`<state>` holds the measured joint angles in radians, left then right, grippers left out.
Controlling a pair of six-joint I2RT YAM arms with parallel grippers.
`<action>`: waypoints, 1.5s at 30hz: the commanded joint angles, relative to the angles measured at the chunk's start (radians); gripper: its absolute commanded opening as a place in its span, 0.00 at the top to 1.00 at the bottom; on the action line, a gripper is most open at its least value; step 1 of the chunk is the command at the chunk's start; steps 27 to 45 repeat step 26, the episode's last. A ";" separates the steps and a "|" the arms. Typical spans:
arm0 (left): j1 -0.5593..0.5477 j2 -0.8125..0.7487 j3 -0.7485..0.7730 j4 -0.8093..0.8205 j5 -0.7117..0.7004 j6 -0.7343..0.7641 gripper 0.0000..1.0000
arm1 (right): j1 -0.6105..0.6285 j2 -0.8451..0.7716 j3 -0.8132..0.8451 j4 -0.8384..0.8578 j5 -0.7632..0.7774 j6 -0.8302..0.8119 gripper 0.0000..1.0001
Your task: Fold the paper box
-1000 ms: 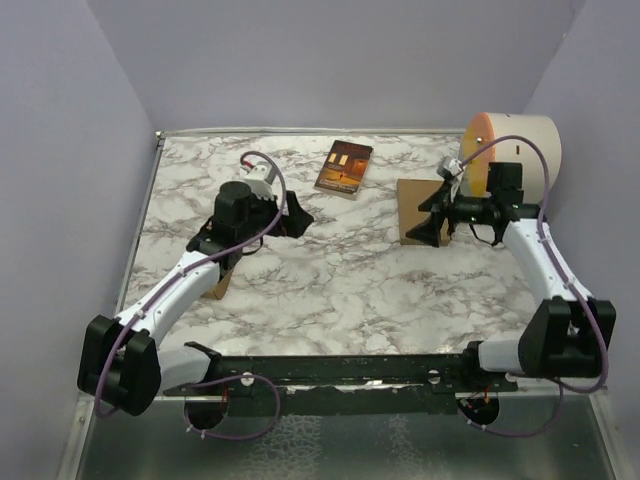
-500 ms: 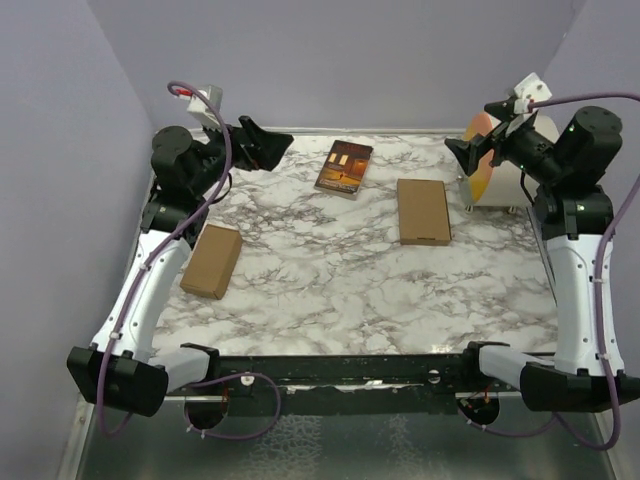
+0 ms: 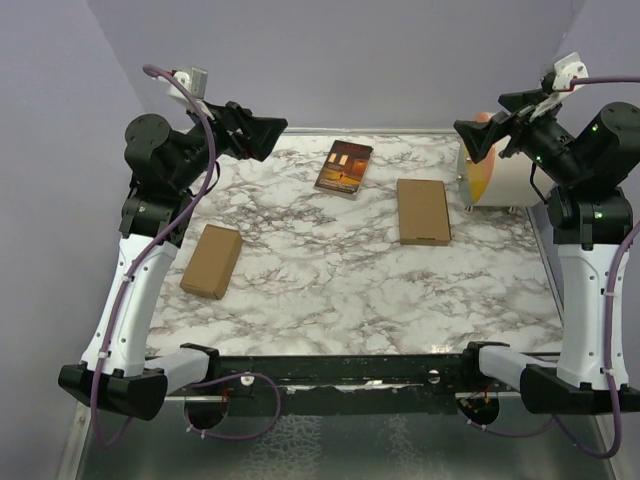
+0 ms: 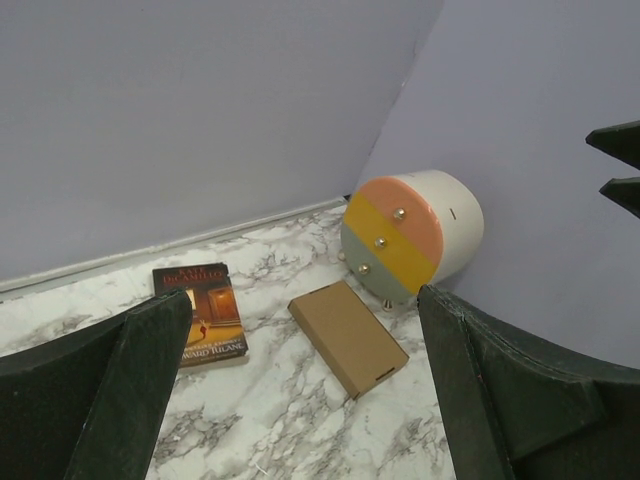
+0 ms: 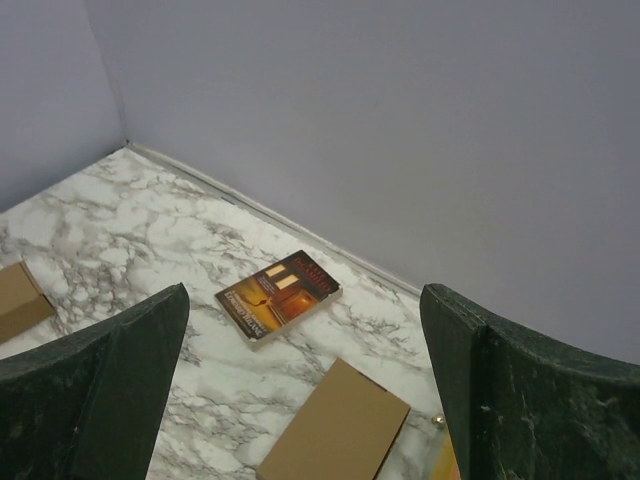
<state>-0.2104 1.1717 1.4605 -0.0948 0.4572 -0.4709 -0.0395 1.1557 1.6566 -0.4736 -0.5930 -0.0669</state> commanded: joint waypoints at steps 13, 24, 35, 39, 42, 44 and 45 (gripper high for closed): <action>0.005 -0.044 -0.036 -0.004 0.034 0.030 0.01 | -0.005 -0.019 -0.008 -0.004 0.034 0.062 0.00; 0.005 -0.065 -0.065 -0.025 0.036 0.053 0.01 | -0.005 -0.043 -0.061 0.008 0.010 0.037 0.00; 0.005 -0.067 -0.072 -0.026 0.035 0.054 0.01 | -0.005 -0.047 -0.078 0.022 0.015 0.049 0.00; 0.005 -0.067 -0.072 -0.026 0.035 0.054 0.01 | -0.005 -0.047 -0.078 0.022 0.015 0.049 0.00; 0.005 -0.067 -0.072 -0.026 0.035 0.054 0.01 | -0.005 -0.047 -0.078 0.022 0.015 0.049 0.00; 0.005 -0.067 -0.072 -0.026 0.035 0.054 0.01 | -0.005 -0.047 -0.078 0.022 0.015 0.049 0.00; 0.005 -0.067 -0.072 -0.026 0.035 0.054 0.01 | -0.005 -0.047 -0.078 0.022 0.015 0.049 0.00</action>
